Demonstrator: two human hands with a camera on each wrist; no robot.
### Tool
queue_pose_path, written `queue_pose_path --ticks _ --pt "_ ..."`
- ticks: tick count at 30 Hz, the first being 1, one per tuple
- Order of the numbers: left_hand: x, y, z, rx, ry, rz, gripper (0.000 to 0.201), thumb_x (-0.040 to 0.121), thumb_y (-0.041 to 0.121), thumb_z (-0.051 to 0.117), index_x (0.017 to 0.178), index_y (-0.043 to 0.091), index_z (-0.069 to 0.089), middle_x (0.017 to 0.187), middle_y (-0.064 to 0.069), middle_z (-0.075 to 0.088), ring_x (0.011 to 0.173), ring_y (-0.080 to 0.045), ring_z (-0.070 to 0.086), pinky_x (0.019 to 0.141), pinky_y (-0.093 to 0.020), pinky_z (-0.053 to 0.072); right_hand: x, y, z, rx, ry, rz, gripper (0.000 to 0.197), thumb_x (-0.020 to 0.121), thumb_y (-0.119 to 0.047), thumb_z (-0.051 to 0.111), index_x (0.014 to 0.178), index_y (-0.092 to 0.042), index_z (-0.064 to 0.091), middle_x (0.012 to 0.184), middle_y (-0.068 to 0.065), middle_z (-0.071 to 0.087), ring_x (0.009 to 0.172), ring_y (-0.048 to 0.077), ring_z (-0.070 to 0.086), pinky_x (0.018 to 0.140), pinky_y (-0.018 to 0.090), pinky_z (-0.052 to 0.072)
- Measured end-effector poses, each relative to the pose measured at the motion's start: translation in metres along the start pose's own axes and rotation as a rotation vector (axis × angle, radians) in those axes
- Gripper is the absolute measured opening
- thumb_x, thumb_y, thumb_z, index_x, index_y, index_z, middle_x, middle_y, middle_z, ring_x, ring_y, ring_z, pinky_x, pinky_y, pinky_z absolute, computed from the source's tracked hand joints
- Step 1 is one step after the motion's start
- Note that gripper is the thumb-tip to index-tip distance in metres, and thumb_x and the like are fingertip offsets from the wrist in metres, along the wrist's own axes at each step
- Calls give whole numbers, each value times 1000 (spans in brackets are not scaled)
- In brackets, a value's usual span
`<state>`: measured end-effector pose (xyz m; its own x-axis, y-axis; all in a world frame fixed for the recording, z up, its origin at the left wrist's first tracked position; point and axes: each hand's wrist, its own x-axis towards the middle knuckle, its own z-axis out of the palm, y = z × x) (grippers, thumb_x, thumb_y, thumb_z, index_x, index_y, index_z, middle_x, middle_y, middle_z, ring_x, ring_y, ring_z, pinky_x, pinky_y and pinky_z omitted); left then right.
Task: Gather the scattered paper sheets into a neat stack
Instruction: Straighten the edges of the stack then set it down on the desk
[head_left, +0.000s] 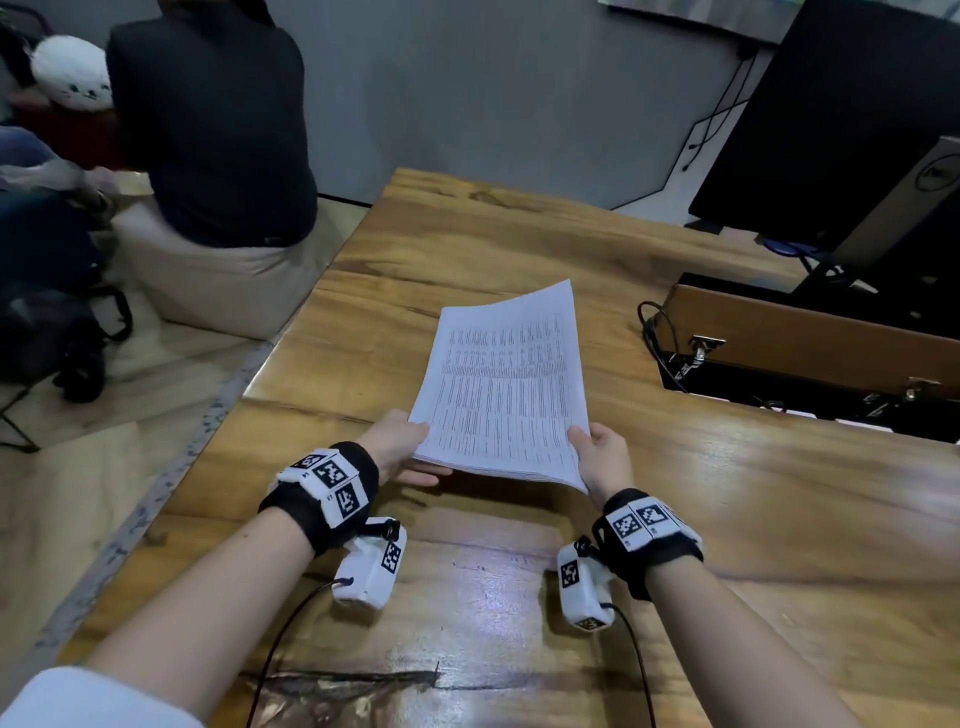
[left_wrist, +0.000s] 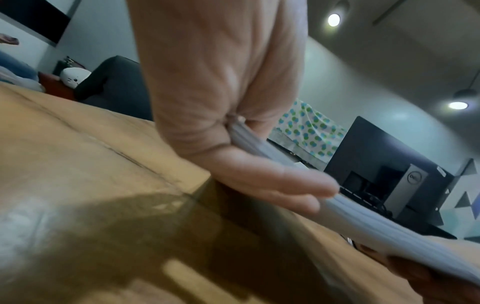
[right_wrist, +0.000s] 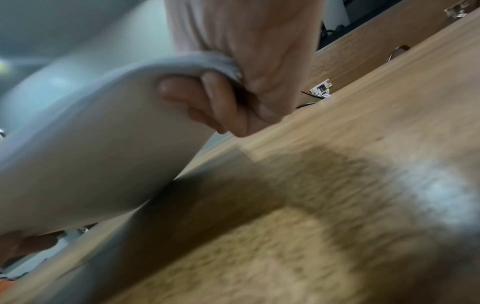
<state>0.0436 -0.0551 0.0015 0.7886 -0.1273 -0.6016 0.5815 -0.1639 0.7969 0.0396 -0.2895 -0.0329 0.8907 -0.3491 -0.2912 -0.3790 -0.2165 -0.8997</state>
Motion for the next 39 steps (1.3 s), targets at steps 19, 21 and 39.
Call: queue_pose_path --ticks 19,21,39 --pt "45 -31 20 121 205 -2 32 94 6 32 124 9 42 131 -24 50 95 -46 63 32 -24 48 16 8 -5 -248 -2 144 44 97 -29 40 57 -11 38 54 2 45 56 19 42 54 29 31" --pt "45 -31 22 129 233 -10 33 96 7 31 127 9 39 134 -23 47 85 -42 66 30 -24 47 14 10 -11 -249 -19 138 31 95 -19 43 65 -10 45 66 4 46 66 21 46 57 27 33" --pt "42 -26 8 411 288 70 31 93 22 42 92 -6 55 94 -16 57 81 -27 51 68 -29 38 -5 18 -28 -265 -99 66 33 77 15 45 95 4 70 88 7 66 73 16 58 60 22 44"
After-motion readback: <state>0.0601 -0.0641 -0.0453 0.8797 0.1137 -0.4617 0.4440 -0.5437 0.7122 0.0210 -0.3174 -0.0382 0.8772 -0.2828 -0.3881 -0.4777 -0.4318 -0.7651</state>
